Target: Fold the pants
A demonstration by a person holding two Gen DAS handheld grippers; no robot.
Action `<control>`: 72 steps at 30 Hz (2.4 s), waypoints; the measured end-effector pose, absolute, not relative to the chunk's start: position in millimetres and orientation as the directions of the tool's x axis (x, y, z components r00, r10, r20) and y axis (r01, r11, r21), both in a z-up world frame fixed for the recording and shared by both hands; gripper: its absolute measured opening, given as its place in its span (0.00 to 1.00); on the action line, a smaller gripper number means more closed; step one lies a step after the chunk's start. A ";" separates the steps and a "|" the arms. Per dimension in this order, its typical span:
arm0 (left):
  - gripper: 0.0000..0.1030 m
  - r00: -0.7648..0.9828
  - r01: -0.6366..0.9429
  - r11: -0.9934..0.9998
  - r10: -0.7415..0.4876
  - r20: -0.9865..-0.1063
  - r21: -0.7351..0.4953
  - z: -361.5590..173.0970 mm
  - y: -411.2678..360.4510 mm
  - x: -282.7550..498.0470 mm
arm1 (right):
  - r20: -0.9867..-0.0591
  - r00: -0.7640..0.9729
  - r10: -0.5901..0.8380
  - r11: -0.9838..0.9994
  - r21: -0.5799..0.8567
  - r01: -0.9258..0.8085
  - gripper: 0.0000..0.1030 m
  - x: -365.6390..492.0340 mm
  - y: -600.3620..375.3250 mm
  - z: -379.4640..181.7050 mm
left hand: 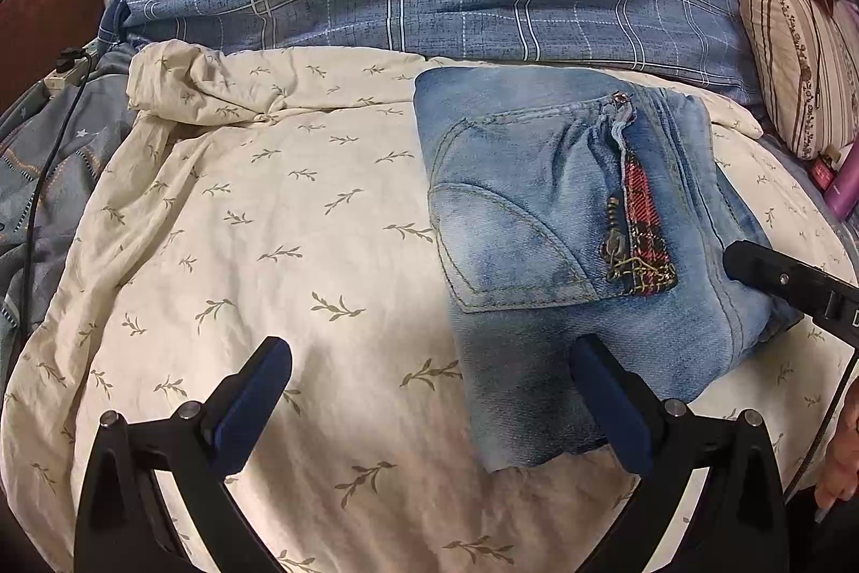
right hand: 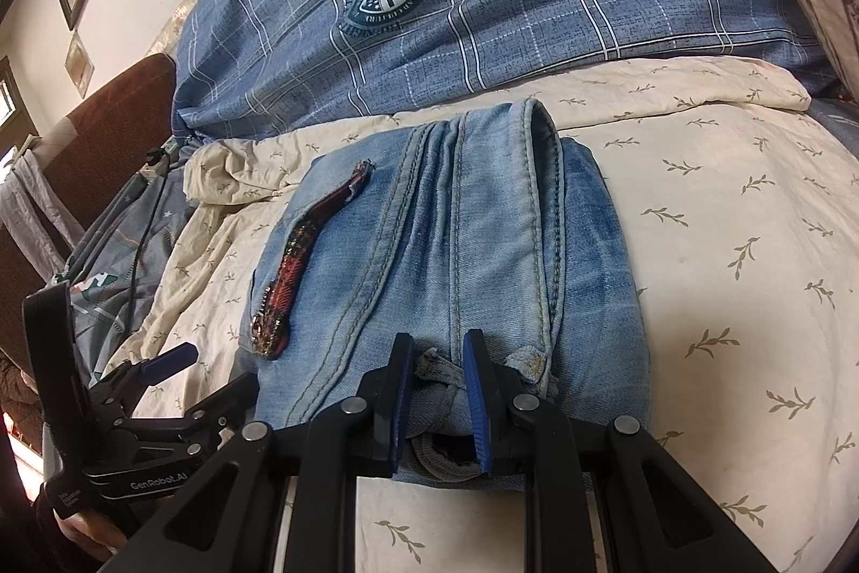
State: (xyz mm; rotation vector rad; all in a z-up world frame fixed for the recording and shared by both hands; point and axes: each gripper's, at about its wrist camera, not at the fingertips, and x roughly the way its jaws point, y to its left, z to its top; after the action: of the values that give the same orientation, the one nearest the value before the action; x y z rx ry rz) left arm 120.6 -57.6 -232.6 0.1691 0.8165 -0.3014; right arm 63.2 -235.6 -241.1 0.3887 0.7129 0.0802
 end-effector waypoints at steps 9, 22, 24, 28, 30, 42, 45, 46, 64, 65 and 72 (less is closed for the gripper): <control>1.00 0.645 0.326 0.945 -0.201 -0.737 0.028 -233.2 -56.1 120.6 | -0.621 0.756 0.207 0.926 0.373 0.054 0.22 62.4 -235.6 -240.7; 1.00 0.645 0.324 0.946 -0.202 -0.737 0.025 -233.5 -56.8 119.7 | -0.621 0.756 0.205 0.927 0.372 0.054 0.22 61.4 -235.6 -240.7; 1.00 0.645 0.324 0.946 -0.202 -0.737 0.024 -233.4 -56.9 119.5 | -0.621 0.756 0.205 0.927 0.372 0.054 0.22 61.9 -235.6 -240.7; 1.00 0.645 0.325 0.945 -0.203 -0.737 0.024 -233.7 -56.5 119.5 | -0.621 0.756 0.205 0.927 0.372 0.053 0.22 61.9 -235.5 -240.9; 1.00 0.645 0.326 0.945 -0.204 -0.737 0.023 -233.8 -56.7 119.6 | -0.621 0.757 0.205 0.927 0.372 0.054 0.22 61.8 -235.4 -240.9; 1.00 0.644 0.327 0.945 -0.205 -0.737 0.023 -234.2 -56.3 119.6 | -0.621 0.757 0.204 0.927 0.371 0.054 0.22 61.8 -235.0 -241.4; 1.00 0.644 0.327 0.945 -0.206 -0.737 0.022 -234.0 -56.2 119.7 | -0.622 0.757 0.203 0.928 0.368 0.054 0.22 61.5 -234.5 -241.6; 1.00 0.644 0.327 0.945 -0.205 -0.737 0.022 -233.8 -56.2 119.8 | -0.622 0.756 0.203 0.929 0.367 0.053 0.22 61.1 -234.6 -241.7; 1.00 0.631 0.346 0.937 -0.273 -0.726 -0.051 -209.8 -51.8 120.0 | -0.607 0.777 0.167 0.941 0.333 0.059 0.22 58.9 -233.3 -226.1; 1.00 0.637 0.348 0.936 -0.284 -0.717 -0.062 -205.1 -50.9 119.1 | -0.597 0.785 0.164 0.941 0.332 0.056 0.22 58.4 -233.7 -223.7; 1.00 0.651 0.384 0.922 -0.305 -0.695 -0.045 -178.6 -67.2 138.3 | -0.539 0.829 0.150 0.938 0.342 0.052 0.22 70.8 -241.9 -207.7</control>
State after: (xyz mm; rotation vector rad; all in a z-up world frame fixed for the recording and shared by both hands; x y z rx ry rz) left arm 138.3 -67.2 -178.6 0.1094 0.7678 -0.3922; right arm 70.8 -241.9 -207.7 0.3551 0.5942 0.0533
